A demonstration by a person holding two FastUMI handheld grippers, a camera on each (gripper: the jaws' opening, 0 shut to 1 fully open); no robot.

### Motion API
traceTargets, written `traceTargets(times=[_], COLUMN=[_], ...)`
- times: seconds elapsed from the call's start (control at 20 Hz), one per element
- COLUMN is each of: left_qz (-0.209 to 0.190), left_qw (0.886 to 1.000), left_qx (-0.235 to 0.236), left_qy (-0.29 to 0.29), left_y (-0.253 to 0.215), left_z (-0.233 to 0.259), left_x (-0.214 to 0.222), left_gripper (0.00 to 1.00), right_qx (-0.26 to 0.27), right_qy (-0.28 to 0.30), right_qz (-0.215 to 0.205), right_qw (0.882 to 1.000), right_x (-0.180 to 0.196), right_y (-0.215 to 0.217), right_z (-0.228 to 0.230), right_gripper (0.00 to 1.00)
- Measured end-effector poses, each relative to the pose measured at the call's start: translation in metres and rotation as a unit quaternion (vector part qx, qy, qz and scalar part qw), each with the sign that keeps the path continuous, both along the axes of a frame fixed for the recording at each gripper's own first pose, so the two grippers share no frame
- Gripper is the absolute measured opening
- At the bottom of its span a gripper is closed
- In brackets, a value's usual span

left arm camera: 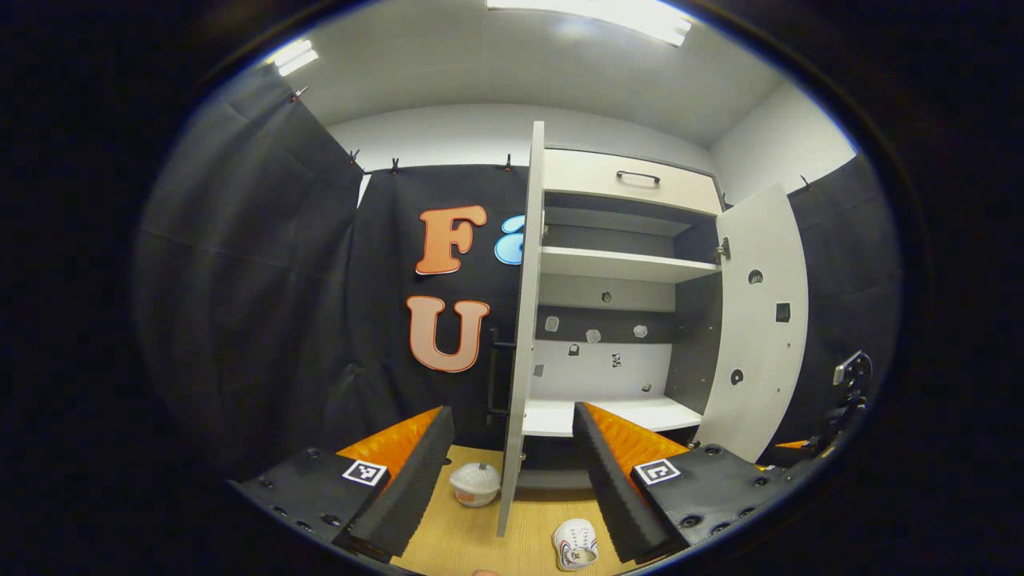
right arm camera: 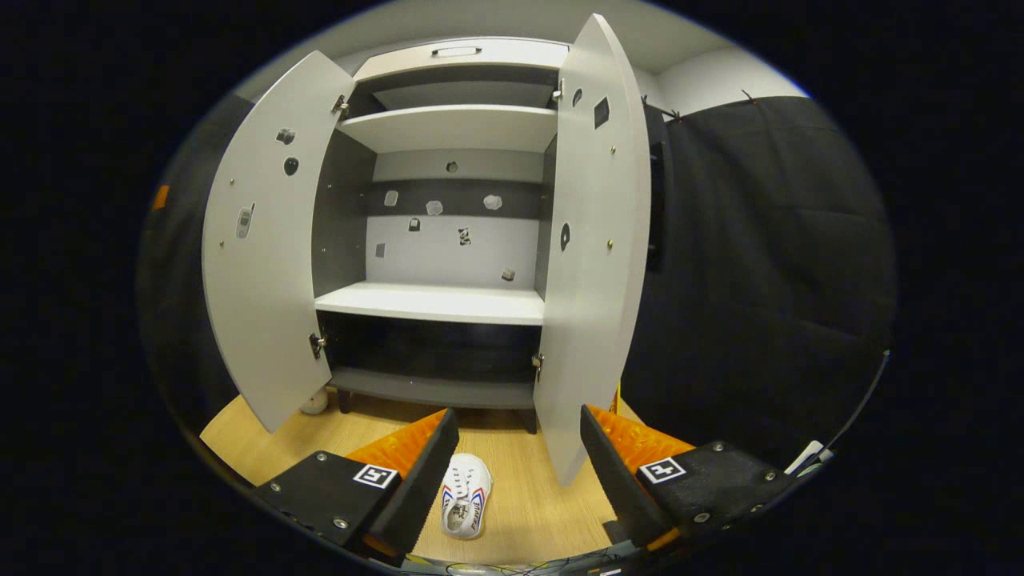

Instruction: Grab one shoe with the right hand and put it into the shoe cabinet, grab the other shoe with the left hand and put it into the shoe cabinet; then close the right door with the right hand and the left door with the left hand.

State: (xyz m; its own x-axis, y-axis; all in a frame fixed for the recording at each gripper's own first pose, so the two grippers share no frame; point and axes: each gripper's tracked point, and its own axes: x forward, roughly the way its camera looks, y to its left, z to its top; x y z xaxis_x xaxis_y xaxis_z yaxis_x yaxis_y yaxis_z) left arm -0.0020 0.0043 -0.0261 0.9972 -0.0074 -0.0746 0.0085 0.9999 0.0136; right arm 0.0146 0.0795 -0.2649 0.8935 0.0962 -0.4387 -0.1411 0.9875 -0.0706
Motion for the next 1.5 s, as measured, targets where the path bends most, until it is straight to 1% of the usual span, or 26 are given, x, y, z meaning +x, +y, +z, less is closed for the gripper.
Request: traceTargets(times=[0.1,0.15,0.3,0.35,0.4,0.55,0.6,0.65,0.7,0.75,0.9,0.95,1.05,1.1,1.15,1.2,1.25,1.3,1.35,1.4,1.45,1.5], left_qz=[0.007,0.011,0.020,0.023,0.026,0.036,0.039,0.043,0.047,0.051,0.061,0.064,0.071,0.074,0.076,0.079,0.081,0.082,0.084,0.086,0.089,0.090], left_qw=[1.000,1.000,1.000,1.000,1.000,0.999,0.999,0.999,0.999,0.998,0.998,0.997,0.996,0.996,0.996,0.995,0.995,0.995,0.994,0.994,0.994,0.994], left_qx=[0.001,0.002,0.006,0.007,0.009,0.014,0.016,0.017,0.017,0.018,0.022,0.025,0.030,0.032,0.033,0.034,0.035,0.036,0.038,0.040,0.041,0.041], left_qy=[0.004,0.006,0.010,0.011,0.013,0.019,0.020,0.020,0.020,0.021,0.027,0.029,0.034,0.037,0.040,0.044,0.047,0.049,0.051,0.053,0.054,0.055], left_y=[0.005,0.007,0.014,0.015,0.017,0.023,0.025,0.028,0.030,0.032,0.037,0.039,0.043,0.044,0.045,0.046,0.048,0.048,0.049,0.050,0.052,0.053], left_z=[-0.003,-0.004,-0.006,-0.007,-0.008,-0.011,-0.011,-0.012,-0.012,-0.013,-0.017,-0.019,-0.022,-0.025,-0.027,-0.030,-0.032,-0.035,-0.036,-0.037,-0.038,-0.039], left_x=[-0.001,-0.003,-0.006,-0.007,-0.009,-0.013,-0.014,-0.015,-0.016,-0.017,-0.020,-0.020,-0.021,-0.021,-0.021,-0.022,-0.022,-0.022,-0.023,-0.022,-0.021,-0.021], left_gripper=[0.98,0.96,0.98,0.98,0.95,0.98,0.95,0.95,0.96,0.95,0.96,0.96,0.96,0.96,0.96,0.96,0.96,0.96,0.96,0.96,0.96,0.96], right_qx=[0.000,-0.001,-0.002,0.000,0.001,0.002,0.001,-0.002,-0.004,-0.005,-0.009,-0.010,-0.007,-0.006,-0.008,-0.010,-0.008,-0.002,0.006,0.011,0.015,0.021], right_qy=[0.013,0.024,0.064,0.082,0.100,0.143,0.156,0.167,0.179,0.190,0.219,0.229,0.248,0.255,0.265,0.275,0.287,0.298,0.306,0.313,0.319,0.329], right_qz=[0.003,0.005,0.010,0.011,0.012,0.013,0.015,0.016,0.017,0.019,0.023,0.025,0.027,0.028,0.026,0.024,0.023,0.022,0.019,0.016,0.011,0.006], right_qw=[1.000,1.000,0.998,0.997,0.995,0.990,0.988,0.986,0.984,0.982,0.975,0.973,0.968,0.966,0.964,0.961,0.958,0.954,0.952,0.950,0.947,0.944], right_x=[0.001,0.001,-0.003,-0.006,-0.008,-0.015,-0.017,-0.018,-0.020,-0.021,-0.024,-0.025,-0.024,-0.024,-0.024,-0.024,-0.026,-0.027,-0.027,-0.027,-0.026,-0.026], right_y=[0.003,0.004,0.005,0.006,0.007,0.008,0.009,0.010,0.011,0.013,0.018,0.020,0.024,0.025,0.025,0.024,0.024,0.026,0.028,0.029,0.028,0.030], right_z=[-0.024,-0.039,-0.081,-0.097,-0.112,-0.152,-0.164,-0.176,-0.187,-0.197,-0.227,-0.236,-0.251,-0.259,-0.267,-0.276,-0.284,-0.292,-0.298,-0.304,-0.309,-0.314], right_gripper=[0.94,0.94,0.94,0.94,0.94,0.94,0.92,0.90,0.87,0.84,0.75,0.74,0.68,0.62,0.60,0.55,0.53,0.44,0.47,0.43,0.42,0.37])
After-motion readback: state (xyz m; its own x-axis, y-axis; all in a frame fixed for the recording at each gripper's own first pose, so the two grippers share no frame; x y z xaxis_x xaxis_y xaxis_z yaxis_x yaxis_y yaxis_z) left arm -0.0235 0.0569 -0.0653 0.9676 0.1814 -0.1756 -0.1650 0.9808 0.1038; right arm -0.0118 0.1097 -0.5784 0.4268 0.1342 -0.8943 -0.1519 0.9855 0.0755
